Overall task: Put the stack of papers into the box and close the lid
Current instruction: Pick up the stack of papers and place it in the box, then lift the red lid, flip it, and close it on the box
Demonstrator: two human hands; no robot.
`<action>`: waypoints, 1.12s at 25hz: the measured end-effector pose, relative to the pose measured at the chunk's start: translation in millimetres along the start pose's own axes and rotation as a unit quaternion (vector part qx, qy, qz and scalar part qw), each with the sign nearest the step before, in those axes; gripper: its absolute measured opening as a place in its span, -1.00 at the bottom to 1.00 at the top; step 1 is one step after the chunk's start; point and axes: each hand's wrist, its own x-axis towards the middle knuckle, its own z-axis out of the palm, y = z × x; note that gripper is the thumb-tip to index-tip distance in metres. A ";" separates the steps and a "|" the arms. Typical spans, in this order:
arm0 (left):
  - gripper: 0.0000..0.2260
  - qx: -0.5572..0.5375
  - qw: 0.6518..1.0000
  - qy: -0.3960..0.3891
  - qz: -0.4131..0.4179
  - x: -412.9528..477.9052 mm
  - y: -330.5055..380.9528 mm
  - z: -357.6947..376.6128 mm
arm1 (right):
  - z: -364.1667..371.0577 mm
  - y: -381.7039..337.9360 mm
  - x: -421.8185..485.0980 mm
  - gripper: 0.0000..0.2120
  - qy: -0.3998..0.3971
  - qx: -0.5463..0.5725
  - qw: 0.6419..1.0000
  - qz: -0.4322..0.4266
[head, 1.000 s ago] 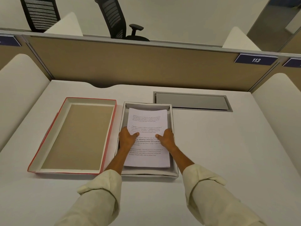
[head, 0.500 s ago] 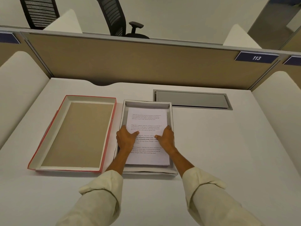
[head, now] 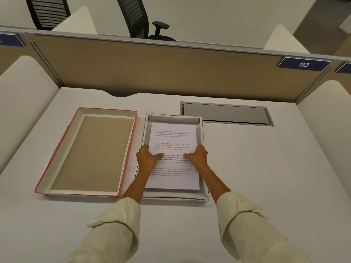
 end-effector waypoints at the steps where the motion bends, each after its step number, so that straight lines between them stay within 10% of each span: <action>1: -0.52 0.003 1.000 -0.004 -0.002 0.8 -0.7 -0.8 | 0.0 -0.2 -1.0 -0.50 -0.002 -0.001 1.000 -0.003; 7: -0.59 0.070 0.996 -0.032 0.050 -16.8 21.5 -24.3 | -4.6 -7.3 -4.1 -0.50 -0.016 -0.048 0.996 -0.070; 10: -0.43 -0.074 0.995 -0.060 -0.013 -47.4 42.3 -43.6 | -10.3 -28.5 3.9 -0.58 -0.016 -0.062 0.987 -0.150; 13: -0.54 -0.354 0.875 -0.218 -0.248 -81.1 47.6 -53.9 | -17.2 -58.6 28.5 -0.54 -0.048 -0.118 0.968 -0.219; 17: -0.52 -0.471 0.734 -0.277 -0.402 -104.3 35.7 -43.8 | -12.8 -82.1 73.0 -0.53 -0.110 -0.220 0.938 -0.243; 28: -0.67 -0.487 0.698 -0.251 -0.461 -95.6 34.0 -21.0 | 12.3 -101.4 132.0 -0.70 -0.200 -0.355 0.881 -0.240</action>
